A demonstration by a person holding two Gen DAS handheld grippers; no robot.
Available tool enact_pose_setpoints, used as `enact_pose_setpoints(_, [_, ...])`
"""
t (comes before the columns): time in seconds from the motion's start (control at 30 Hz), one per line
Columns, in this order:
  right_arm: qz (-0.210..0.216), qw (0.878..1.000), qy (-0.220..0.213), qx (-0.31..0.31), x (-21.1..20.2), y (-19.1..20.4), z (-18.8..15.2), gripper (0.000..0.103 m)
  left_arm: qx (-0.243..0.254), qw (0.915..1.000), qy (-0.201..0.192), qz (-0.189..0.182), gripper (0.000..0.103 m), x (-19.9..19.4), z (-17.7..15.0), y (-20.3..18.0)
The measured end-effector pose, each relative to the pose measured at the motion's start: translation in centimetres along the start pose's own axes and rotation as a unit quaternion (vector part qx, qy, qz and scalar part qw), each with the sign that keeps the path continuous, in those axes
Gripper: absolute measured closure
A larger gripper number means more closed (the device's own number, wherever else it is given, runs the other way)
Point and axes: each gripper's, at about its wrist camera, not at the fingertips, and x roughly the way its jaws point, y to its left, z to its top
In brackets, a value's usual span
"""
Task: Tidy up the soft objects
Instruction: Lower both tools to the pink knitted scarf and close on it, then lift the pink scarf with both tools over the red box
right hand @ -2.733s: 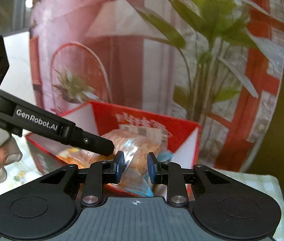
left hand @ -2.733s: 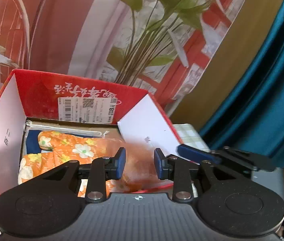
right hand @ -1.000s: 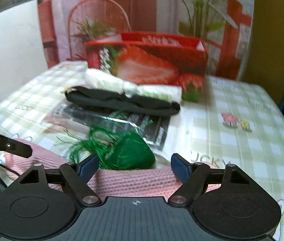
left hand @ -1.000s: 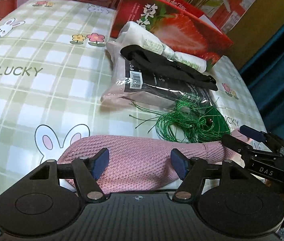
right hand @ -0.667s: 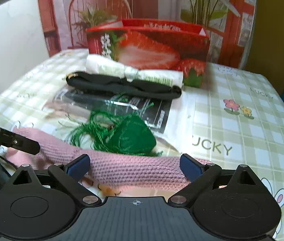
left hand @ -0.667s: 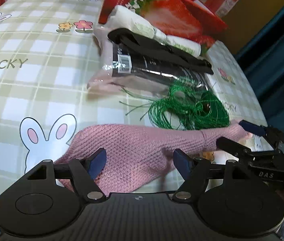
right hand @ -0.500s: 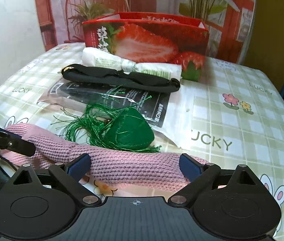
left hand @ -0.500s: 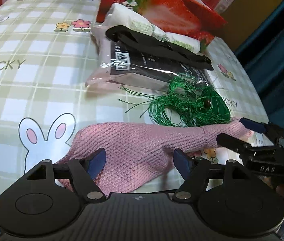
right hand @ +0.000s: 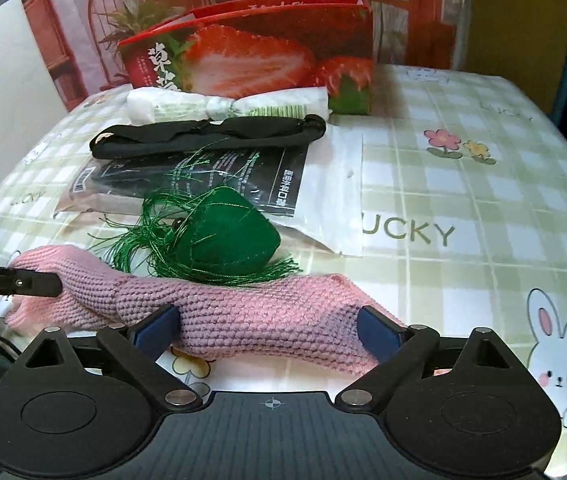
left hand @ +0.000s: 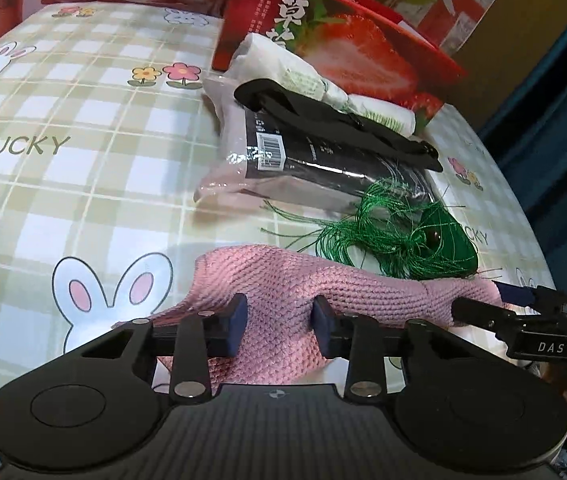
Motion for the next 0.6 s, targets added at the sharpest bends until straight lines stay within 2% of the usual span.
enact_pose_setpoints(0.4, [0.004,1.0,-0.01,0.003,0.74,-0.01,0.03,0.013,-0.035,0.9992,-0.015,-0.013,0.069,0.08,-0.03,0.92])
enact_pose_setpoints(0.53, [0.014,1.0,-0.008,0.025,0.36,-0.66,-0.06,0.022,-0.031,0.9993,-0.015,-0.014,0.07,0.12,-0.08,0.82])
enact_pose_setpoints(0.6, [0.025,0.999,-0.007,0.026,0.21,-0.65,-0.06,0.037,-0.036,0.999,-0.011,-0.024,0.073,0.04,-0.19,0.95])
